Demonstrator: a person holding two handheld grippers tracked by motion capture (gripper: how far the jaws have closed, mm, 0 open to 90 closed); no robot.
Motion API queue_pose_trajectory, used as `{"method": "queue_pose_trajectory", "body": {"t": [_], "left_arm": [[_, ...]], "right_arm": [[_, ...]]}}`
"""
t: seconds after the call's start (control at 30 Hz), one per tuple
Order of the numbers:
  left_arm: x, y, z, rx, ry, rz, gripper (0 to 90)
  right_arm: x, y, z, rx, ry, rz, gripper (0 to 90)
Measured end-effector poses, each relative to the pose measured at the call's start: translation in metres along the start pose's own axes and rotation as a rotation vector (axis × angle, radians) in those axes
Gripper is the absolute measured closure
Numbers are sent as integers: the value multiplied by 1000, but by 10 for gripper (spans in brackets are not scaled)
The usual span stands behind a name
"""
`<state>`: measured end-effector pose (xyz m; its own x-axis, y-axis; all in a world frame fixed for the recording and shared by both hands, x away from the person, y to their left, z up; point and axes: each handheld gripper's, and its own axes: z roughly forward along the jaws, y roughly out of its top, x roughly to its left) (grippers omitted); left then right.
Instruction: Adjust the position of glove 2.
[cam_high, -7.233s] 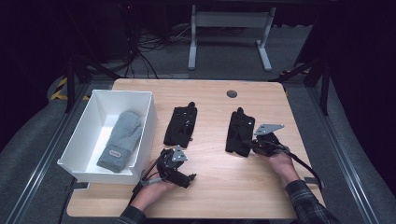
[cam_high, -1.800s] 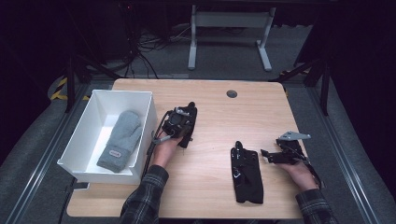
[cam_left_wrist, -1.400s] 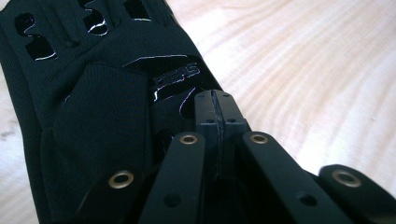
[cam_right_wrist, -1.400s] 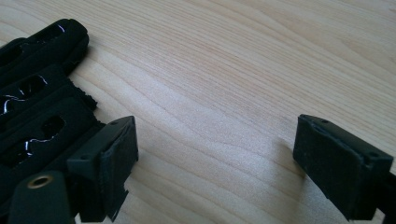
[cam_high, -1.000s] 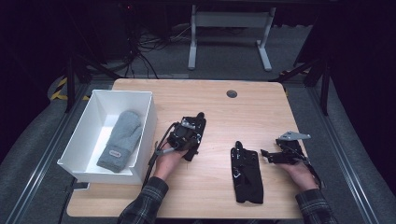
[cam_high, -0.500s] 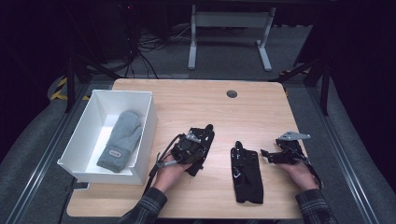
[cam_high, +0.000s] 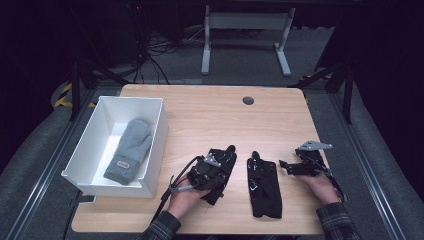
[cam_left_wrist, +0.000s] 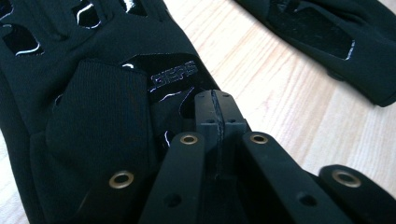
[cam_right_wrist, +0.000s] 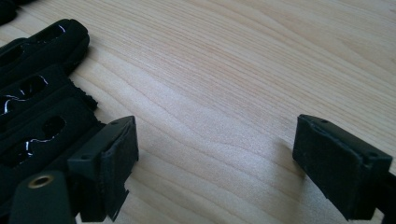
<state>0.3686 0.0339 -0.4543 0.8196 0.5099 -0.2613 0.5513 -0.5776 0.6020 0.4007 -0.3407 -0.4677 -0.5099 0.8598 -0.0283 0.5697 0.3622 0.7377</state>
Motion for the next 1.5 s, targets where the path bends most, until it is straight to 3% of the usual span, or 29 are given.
{"method": "queue_pose_trajectory", "body": {"t": [0.23,0.33,0.47,0.63,0.87,0.97,1.1,1.2,1.27,1.33,1.4,1.43,1.5], "left_arm": [[11,5,-25,-57,76,0,900],[22,4,-35,-84,116,-28,900],[37,-2,-34,-78,163,-72,900],[48,-4,-29,-82,165,-101,882],[55,-3,-23,-67,169,-114,728],[56,-4,-20,-55,165,-120,706],[55,-5,-18,-57,155,-119,727],[54,-5,-17,-58,139,-118,814],[53,-5,-16,-58,145,-112,832],[53,-5,-16,-62,144,-111,844],[52,-4,-16,-59,149,-99,855],[51,-4,-16,-52,156,-98,859],[51,-3,-16,-46,157,-89,861]], "right_arm": [[0,0,0,0,0,0,145],[0,0,0,0,0,0,146],[0,0,0,0,-1,-1,146],[0,0,0,-1,-1,1,148],[0,0,0,-1,0,0,148],[0,0,0,-1,0,-1,148],[0,0,0,-1,-1,-1,148],[0,0,0,-2,-1,-2,155],[1,0,-1,-5,12,-10,181],[2,0,-2,-5,37,-32,280],[3,3,-4,4,67,-47,321],[5,5,-7,1,70,-58,391],[6,5,-10,-1,87,-59,435]]}}
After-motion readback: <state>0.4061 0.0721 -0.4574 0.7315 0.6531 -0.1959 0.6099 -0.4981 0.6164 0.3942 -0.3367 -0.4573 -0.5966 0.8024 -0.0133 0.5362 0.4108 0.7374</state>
